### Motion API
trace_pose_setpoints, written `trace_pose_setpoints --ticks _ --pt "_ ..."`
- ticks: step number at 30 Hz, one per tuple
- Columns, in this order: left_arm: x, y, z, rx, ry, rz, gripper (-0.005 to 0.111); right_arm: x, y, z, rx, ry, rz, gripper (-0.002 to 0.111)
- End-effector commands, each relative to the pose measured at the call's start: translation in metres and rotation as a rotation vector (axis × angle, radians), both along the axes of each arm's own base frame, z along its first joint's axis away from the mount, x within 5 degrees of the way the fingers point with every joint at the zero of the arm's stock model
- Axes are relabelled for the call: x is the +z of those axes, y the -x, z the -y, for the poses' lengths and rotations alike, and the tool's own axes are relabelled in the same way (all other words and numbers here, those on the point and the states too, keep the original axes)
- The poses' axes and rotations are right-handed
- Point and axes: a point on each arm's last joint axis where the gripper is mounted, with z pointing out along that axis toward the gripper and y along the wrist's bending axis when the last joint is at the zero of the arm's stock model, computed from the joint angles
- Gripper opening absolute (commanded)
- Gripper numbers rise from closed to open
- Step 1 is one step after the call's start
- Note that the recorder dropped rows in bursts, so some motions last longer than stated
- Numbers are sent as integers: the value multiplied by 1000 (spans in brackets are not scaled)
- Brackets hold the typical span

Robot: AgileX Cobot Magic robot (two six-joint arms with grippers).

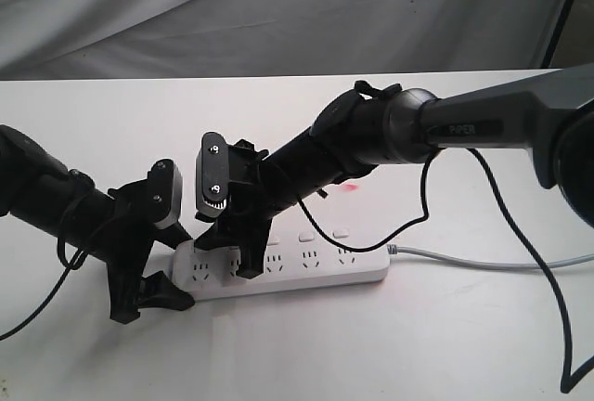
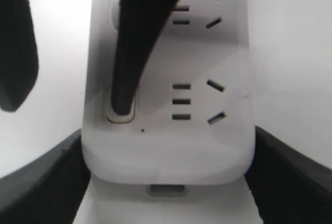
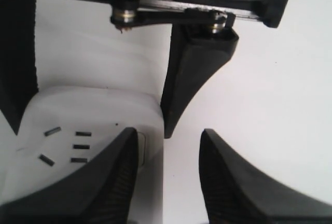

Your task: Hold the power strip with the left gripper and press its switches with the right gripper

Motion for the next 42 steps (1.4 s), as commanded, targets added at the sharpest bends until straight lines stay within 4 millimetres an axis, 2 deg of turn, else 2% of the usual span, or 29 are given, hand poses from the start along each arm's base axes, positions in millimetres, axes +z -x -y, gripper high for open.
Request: trace_pose_setpoints --ticks 1,8,15,19,21,26,30,36,42 --pt "1 -1 2 -4 4 5 57 -20 3 -2 29 52 -4 37" --pt "1 -1 2 -4 4 5 57 -21 3 -2 24 54 -5 37" --pt "1 -1 2 -4 4 5 57 -36 5 -2 17 68 -49 37" --pt "1 -1 2 -4 4 5 57 -36 5 -2 14 64 -54 37" --pt "1 -1 2 -4 4 5 57 -27 4 -3 6 43 -50 37" --pt "1 -1 2 -4 4 5 57 15 3 -4 -2 -16 14 37" --pt "1 -1 2 -4 4 5 57 36 -3 10 -29 -35 7 37" --pt "1 -1 2 -4 4 5 57 40 -8 25 -46 -26 -14 37" --pt "1 -1 2 -4 4 5 57 29 -7 30 -48 3 -26 37"
